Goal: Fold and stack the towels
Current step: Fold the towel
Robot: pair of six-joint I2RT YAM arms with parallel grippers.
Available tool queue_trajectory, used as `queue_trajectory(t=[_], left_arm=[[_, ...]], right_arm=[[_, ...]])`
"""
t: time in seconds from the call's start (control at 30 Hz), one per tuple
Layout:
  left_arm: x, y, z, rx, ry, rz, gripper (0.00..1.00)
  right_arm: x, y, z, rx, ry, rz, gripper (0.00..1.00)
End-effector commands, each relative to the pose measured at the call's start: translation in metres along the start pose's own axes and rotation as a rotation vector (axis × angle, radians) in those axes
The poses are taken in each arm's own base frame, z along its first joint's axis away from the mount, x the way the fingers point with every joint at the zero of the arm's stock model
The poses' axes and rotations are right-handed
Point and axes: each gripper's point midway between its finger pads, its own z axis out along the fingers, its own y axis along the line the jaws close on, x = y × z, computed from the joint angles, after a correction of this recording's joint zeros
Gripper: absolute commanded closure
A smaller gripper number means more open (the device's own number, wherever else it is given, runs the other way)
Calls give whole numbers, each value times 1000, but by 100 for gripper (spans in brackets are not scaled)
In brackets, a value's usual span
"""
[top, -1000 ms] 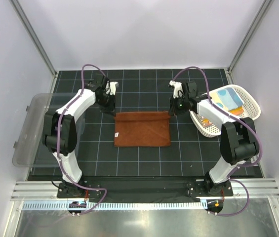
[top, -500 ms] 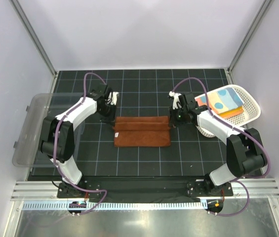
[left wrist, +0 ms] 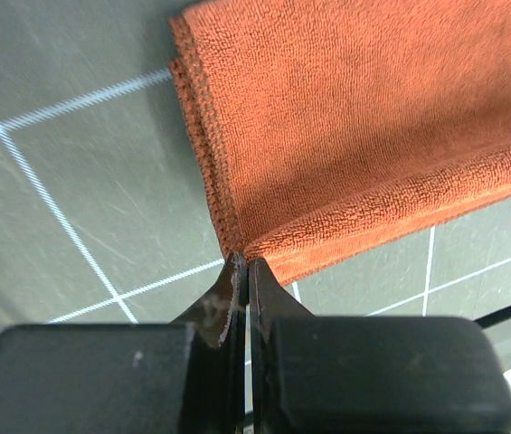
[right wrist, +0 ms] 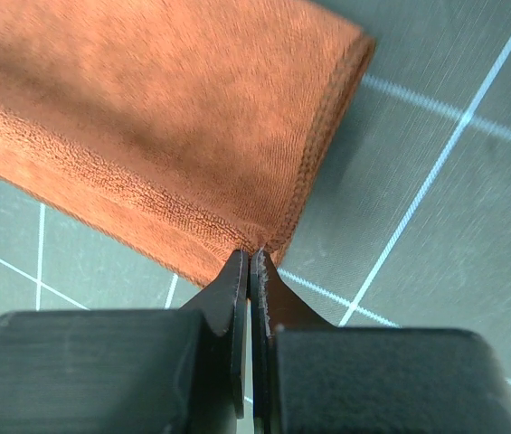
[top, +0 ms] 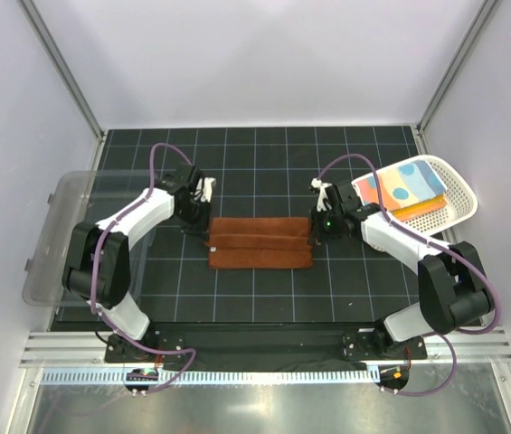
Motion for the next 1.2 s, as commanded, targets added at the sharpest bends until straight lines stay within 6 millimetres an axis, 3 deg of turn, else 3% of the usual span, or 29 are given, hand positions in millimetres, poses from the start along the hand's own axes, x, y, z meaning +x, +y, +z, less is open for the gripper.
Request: queue_trajectory(t=[0.0,0.3,0.57,0.73,0.8,0.87,0.93,0.97,1.07,1.17], left_arm=[[5,-7,-1,15,-6,8,100],[16,-5,1,-12,21,12,100],[22,-1,-3,-51,29,13,100],[38,0,-1,-64,88,8,100],[43,1,-2,-80,109,9,93],[47,4,-9,-103,130,5,84],[41,3,-23,-117,98,-12,74],[32,-3,-33,-105,65,-15,63],[9,-18,-56,-60,-33,-34,50],[-7,-48,-61,84,-80,-71,51]], right_arm=[[2,1,0,5,-18,28,99],[9,-4,-6,42,0,43,99],[21,5,-2,-16,11,107,99],[33,5,-1,-18,38,107,88],[37,-4,-4,40,57,114,84],[42,1,-9,20,78,132,80],[37,3,-18,26,67,143,64],[40,4,-23,34,83,153,59],[32,14,-38,4,64,165,49],[10,30,-44,-56,-1,205,49]])
